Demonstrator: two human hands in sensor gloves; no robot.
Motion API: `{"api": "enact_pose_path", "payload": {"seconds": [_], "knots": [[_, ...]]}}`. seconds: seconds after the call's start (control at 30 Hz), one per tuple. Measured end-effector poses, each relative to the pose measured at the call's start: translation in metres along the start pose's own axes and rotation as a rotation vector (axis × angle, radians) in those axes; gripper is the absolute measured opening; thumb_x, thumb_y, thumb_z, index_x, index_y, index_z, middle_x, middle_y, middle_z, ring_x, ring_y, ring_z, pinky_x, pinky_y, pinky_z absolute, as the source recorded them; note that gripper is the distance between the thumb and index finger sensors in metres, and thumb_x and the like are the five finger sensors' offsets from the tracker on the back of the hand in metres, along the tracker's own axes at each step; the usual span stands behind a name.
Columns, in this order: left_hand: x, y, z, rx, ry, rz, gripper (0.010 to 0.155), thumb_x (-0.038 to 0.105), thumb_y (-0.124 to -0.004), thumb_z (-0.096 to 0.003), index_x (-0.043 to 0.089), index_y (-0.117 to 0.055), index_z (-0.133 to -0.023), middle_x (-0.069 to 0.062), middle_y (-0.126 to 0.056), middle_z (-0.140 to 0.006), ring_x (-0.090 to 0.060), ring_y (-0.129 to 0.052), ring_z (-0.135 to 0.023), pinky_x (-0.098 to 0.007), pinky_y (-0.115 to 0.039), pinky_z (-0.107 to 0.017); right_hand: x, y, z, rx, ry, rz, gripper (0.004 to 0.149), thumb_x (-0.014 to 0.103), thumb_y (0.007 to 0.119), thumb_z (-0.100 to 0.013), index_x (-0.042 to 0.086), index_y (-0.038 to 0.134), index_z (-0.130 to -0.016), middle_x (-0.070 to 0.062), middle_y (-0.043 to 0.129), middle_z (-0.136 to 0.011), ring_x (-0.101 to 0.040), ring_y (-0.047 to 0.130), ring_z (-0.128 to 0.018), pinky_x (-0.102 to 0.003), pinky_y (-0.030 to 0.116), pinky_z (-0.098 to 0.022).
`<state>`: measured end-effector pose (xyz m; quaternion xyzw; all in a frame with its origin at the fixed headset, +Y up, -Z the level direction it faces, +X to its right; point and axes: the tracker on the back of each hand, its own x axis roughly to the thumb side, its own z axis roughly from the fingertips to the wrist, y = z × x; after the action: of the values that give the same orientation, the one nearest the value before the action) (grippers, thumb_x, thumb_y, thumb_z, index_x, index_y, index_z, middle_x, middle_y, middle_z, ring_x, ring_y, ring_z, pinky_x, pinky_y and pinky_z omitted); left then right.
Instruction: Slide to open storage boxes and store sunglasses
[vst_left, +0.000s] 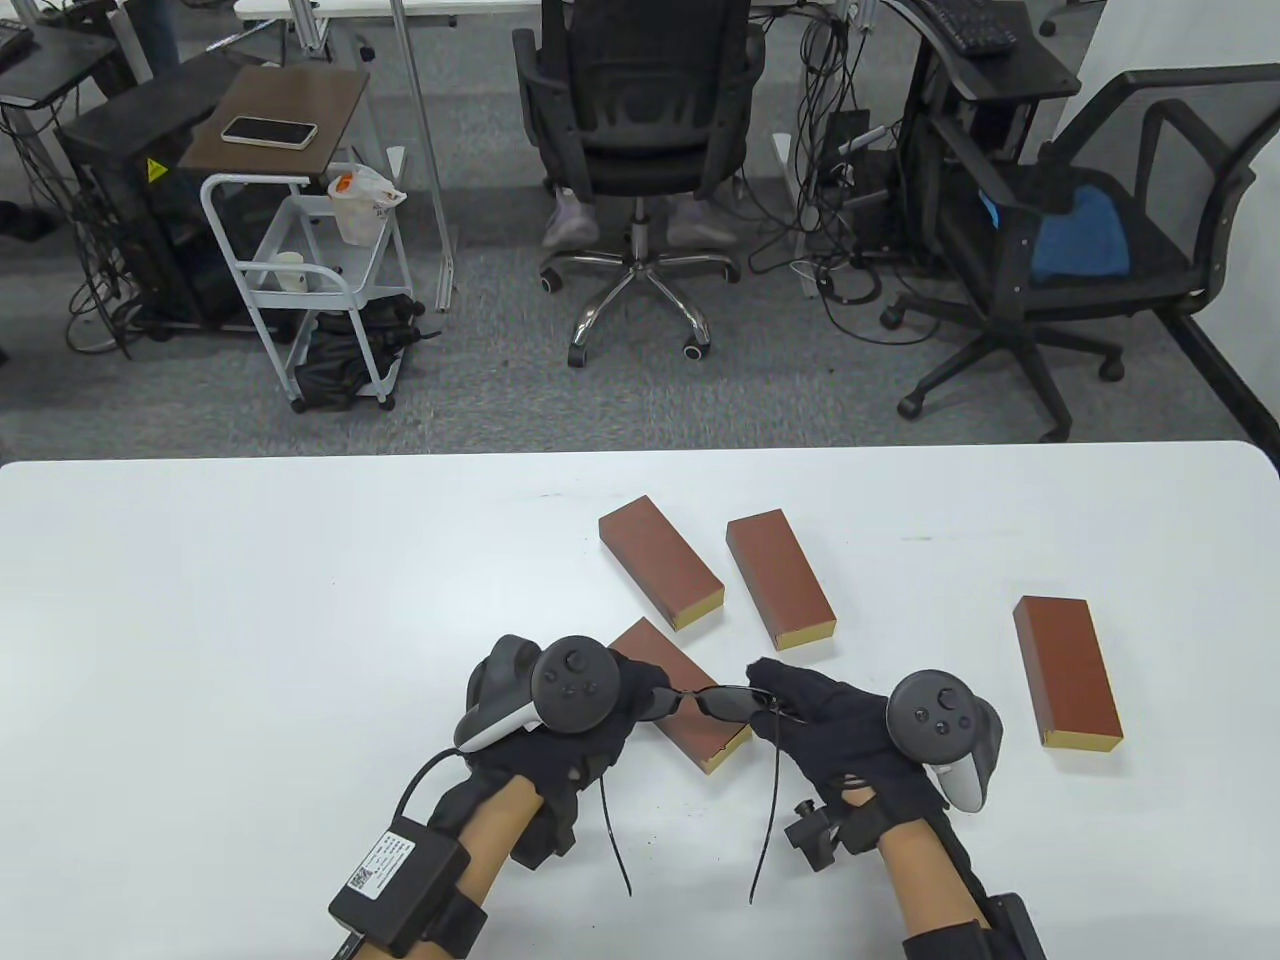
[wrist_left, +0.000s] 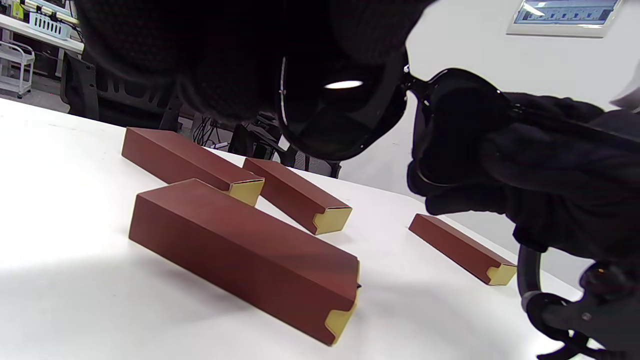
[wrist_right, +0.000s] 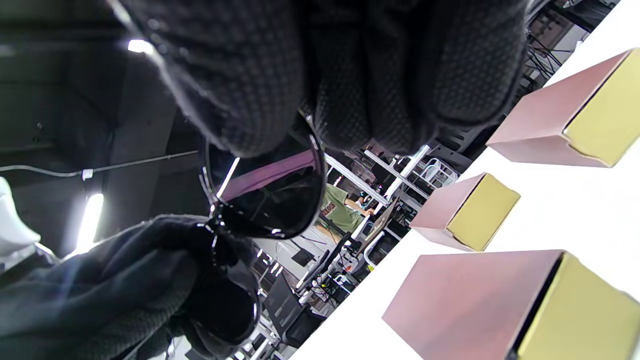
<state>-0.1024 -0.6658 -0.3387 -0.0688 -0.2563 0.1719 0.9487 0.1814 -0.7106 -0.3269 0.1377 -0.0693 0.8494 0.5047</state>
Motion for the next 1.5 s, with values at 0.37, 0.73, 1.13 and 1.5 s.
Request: {"api": "enact_pose_path", "payload": {"seconds": [0.37,0.73,1.13,1.5], "knots": [[-0.017,-0.001,0.005,0.089,0.079,0.45,0.046,0.038,-0.076,-0.0543,0.031,-0.079,-0.099,-0.004,-0.088,-0.09,-0.032,-0.091,-0.075,-0.055,-0.076,-0.054,0.005,-0.007,0.002,-0.119,0.03,-0.077,0.04,0.031,0.096,-0.031,0.021,0.092,-0.069,-0.008,0.107,-0.061,-0.028,0.11,-0.047,-0.039,0.097,-0.031],[-0.029,-0.012,0.022,0.232,0.07,1.117,0.06,0.057,-0.06,-0.0566,0.031,-0.067,-0.11,-0.01,-0.079,-0.106,-0.038,-0.084,-0.088,-0.057,-0.073,-0.058,0.017,-0.009,0.008,-0.274,0.146,-0.139,0.04,0.034,0.098,-0.03,0.015,0.093,-0.066,-0.009,0.11,-0.048,-0.024,0.114,-0.033,-0.036,0.1,-0.02],[-0.022,-0.036,0.03,0.299,0.029,1.393,0.065,0.06,-0.051,-0.0583,0.031,-0.05,-0.116,-0.012,-0.063,-0.115,-0.036,-0.079,-0.093,-0.055,-0.072,-0.063,0.02,0.001,0.02,-0.318,0.368,-0.402,0.042,0.036,0.097,-0.032,0.01,0.091,-0.065,-0.008,0.111,-0.039,-0.021,0.115,-0.024,-0.035,0.1,-0.013],[-0.027,-0.053,0.042,0.349,0.227,1.352,0.057,0.056,-0.056,-0.0601,0.025,-0.069,-0.106,-0.012,-0.081,-0.101,-0.031,-0.094,-0.075,-0.049,-0.081,-0.05,0.019,0.006,0.025,-0.308,0.455,-0.42,0.047,0.036,0.095,-0.033,0.004,0.087,-0.068,-0.007,0.111,-0.036,-0.021,0.115,-0.02,-0.035,0.099,-0.011]]}}
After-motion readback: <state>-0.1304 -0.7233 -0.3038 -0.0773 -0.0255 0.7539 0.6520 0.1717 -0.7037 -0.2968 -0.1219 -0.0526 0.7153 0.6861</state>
